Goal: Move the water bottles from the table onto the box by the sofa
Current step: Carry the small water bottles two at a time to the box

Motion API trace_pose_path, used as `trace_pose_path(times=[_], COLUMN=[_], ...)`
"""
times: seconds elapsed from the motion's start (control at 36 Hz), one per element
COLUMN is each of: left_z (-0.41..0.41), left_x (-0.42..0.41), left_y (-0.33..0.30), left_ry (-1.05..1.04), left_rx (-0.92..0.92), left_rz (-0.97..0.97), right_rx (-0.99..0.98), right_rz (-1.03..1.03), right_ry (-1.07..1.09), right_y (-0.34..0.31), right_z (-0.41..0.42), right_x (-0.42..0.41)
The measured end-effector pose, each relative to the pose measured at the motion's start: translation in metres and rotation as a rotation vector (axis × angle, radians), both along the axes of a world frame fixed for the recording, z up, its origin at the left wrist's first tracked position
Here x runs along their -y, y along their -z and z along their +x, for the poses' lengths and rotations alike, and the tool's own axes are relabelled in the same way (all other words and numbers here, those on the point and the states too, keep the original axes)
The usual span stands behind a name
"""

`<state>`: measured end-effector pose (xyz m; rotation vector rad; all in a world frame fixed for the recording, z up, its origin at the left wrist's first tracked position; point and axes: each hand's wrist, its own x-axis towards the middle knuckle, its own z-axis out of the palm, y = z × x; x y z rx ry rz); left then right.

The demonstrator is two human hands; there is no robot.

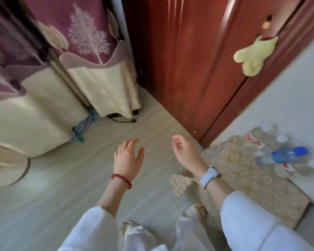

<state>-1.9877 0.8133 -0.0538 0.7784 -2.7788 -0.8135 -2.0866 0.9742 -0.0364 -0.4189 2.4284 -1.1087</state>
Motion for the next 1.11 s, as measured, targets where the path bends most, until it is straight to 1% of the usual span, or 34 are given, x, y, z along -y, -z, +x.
trace_pose_path(times=[0.17, 0.28, 0.47, 0.61, 0.72, 0.86, 1.0, 1.11], left_z=[0.173, 0.287, 0.443, 0.537, 0.604, 0.682, 0.754, 0.815], left_x=[0.150, 0.222, 0.283, 0.315, 0.361, 0.429, 0.474, 0.492], left_y=[-0.013, -0.021, -0.027, -0.026, -0.036, -0.071, -0.100, -0.108], left_ry=[-0.388, -0.672, -1.092, -1.363, -1.514, -1.663, -1.779, -1.907], left_rx=[-0.029, -0.057, -0.140, -0.136, -0.152, -0.181, -0.152, -0.134], left_rz=[0.020, 0.032, 0.028, 0.027, 0.000, -0.080, -0.123, -0.150], right_rx=[0.075, 0.104, 0.096, 0.083, 0.061, 0.023, -0.013, -0.015], right_rz=[-0.020, -0.014, 0.017, 0.012, -0.028, -0.066, -0.129, -0.190], right_ry=[-0.312, -0.540, -0.978, -1.256, -1.440, -1.660, -1.855, -2.007], right_y=[-0.012, -0.015, -0.026, -0.030, -0.036, -0.055, -0.073, -0.081], right_z=[0.110, 0.193, 0.329, 0.426, 0.505, 0.605, 0.710, 0.789], right_x=[0.173, 0.275, 0.427, 0.528, 0.606, 0.696, 0.759, 0.794])
